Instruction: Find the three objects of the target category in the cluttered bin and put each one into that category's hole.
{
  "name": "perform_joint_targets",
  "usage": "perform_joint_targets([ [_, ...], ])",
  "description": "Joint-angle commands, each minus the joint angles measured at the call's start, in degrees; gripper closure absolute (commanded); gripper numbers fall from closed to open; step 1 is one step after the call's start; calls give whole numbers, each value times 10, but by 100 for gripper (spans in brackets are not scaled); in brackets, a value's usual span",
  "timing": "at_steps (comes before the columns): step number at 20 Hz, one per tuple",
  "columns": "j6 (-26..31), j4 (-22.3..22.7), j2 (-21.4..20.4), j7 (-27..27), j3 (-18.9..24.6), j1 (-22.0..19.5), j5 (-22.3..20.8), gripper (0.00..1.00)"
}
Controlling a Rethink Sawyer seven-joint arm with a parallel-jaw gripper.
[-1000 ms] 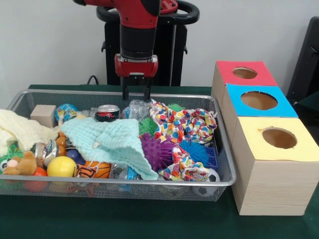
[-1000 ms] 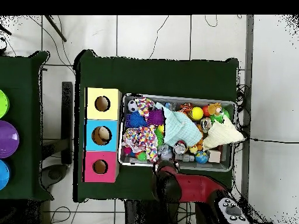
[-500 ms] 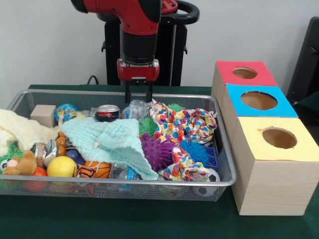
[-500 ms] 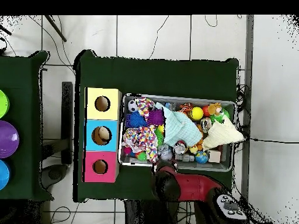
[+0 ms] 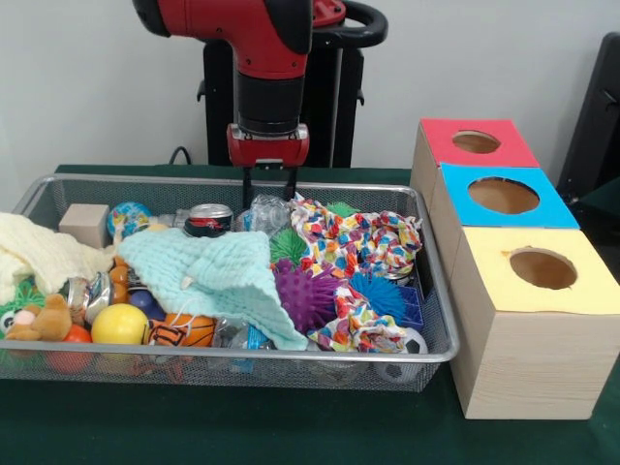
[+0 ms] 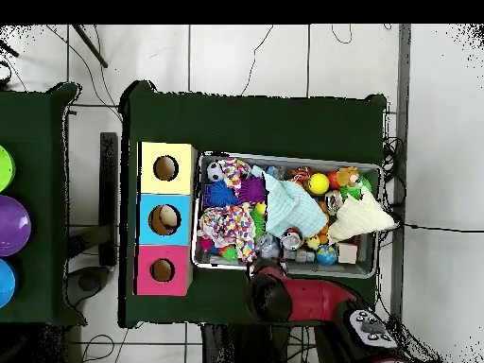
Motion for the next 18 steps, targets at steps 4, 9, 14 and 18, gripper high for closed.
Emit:
perform_joint_targets([
  [4, -17, -79, 45, 79, 69, -11, 22, 0],
  [9, -12, -77, 43, 78, 79, -16, 23, 100],
  [14, -7, -73, 33, 78, 79, -14, 25, 100],
  [18, -12, -66, 9, 85, 72, 2, 28, 100],
])
